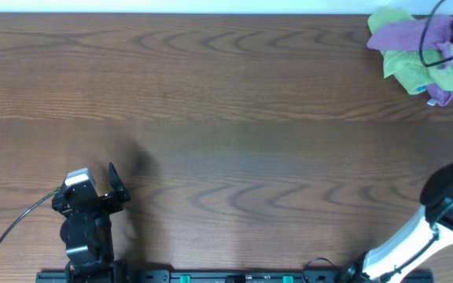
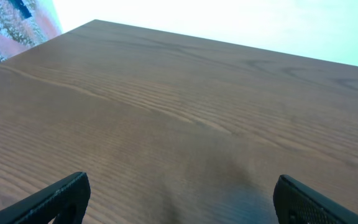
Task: Fold the cloth
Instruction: 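Pull the purple cloth off the pile with the right gripper, then grasp the purple cloth's edge with the right gripper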
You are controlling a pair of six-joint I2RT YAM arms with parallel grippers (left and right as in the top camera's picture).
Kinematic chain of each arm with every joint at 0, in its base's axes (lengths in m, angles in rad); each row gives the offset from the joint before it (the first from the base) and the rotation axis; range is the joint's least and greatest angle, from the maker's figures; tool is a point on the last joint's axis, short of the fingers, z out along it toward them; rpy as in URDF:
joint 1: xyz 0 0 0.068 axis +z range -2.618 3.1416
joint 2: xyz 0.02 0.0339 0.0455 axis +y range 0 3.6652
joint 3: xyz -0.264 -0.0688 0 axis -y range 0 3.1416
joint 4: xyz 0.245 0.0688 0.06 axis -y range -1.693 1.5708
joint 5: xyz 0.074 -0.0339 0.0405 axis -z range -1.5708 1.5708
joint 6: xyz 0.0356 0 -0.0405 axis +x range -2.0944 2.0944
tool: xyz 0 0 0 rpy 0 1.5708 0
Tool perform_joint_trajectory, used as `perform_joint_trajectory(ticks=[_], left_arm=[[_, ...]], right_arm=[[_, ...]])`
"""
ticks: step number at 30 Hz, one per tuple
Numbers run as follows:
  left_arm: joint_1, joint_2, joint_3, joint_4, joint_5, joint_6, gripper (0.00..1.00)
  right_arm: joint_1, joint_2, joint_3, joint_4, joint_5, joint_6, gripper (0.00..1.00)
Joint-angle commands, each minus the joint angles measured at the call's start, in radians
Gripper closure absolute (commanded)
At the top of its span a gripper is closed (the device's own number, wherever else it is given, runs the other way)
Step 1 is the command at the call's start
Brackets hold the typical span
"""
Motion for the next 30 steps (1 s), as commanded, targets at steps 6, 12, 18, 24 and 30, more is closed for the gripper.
perform_joint_trajectory(ticks=[6, 12, 18, 24, 30], left_arm=[[0.003, -0.006, -0.028, -0.011, -0.013, 0.022, 0.05], [0.003, -0.006, -0.028, -0.011, -0.013, 0.022, 0.05], [0.003, -0.006, -0.028, -0.011, -0.014, 0.022, 0.05], [0.003, -0.006, -0.028, -0.011, -0.013, 0.022, 0.05], [0.003, -0.006, -0.028, -0.011, -0.013, 0.022, 0.05]], right_arm=[[0.081, -0.269, 0.053, -0.227, 0.175, -0.2, 0.98], [0.081, -0.446, 0.05, -0.296, 0.174, -0.204, 0.99], [0.081, -0.668, -0.035, -0.301, 0.174, -0.233, 0.98], [0.082, -0.943, -0.355, -0.22, 0.163, -0.232, 0.99], [0.082, -1.046, -0.703, -0.191, 0.163, -0.138, 0.98]])
